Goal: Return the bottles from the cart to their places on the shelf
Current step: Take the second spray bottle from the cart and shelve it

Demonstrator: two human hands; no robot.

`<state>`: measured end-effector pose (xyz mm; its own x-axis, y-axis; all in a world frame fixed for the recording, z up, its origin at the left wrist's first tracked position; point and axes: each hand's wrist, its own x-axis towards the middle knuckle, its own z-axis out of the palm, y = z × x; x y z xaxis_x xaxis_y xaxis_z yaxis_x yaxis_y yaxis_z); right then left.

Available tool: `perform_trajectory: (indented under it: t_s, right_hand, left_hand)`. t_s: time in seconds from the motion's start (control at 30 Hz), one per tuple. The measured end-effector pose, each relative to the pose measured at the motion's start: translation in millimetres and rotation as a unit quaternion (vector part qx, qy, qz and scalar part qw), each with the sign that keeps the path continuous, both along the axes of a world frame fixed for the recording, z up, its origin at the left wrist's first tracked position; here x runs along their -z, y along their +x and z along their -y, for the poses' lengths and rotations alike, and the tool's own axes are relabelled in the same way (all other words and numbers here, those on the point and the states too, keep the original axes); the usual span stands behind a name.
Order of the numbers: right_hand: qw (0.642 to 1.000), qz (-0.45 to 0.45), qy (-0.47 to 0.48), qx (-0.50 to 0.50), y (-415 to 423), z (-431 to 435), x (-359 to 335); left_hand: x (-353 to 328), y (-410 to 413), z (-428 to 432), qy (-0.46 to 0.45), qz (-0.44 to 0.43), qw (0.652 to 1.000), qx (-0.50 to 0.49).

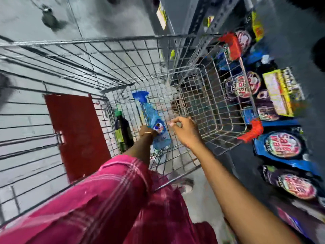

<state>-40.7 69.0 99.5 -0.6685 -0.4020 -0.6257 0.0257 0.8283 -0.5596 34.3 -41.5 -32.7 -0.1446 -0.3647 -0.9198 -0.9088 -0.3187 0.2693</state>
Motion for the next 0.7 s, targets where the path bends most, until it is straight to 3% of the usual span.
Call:
perform_trajectory:
  t_s: [0.2, 0.3, 0.37, 0.53, 0.7]
  right_hand:
    - [0.998, 0.019, -0.023, 0.052, -4, -2, -12]
    - [0.996, 0.032, -0.057, 0.062, -1, -14, -29]
    - [0.991, 0.031, -0.090, 0.092, 3, -28, -46]
    - [0.955, -0.029, -0.210, 0.209, 14, -67, -85]
    - [0.890, -0.151, -0.296, 0.313, 35, -113, -143]
  left_hand:
    - [-8, -6, 3, 0.068, 0.017, 0.998, -0.007]
    - [-36, 0, 3, 0.055, -0.049, 0.997, 0.015]
    - [-66, 5, 1, 0.013, -0.146, 0.987, 0.063]
    - [-166, -12, -9, -0.065, -0.368, 0.906, 0.197]
    - [-255, -51, -41, -0.056, -0.483, 0.814, 0.318]
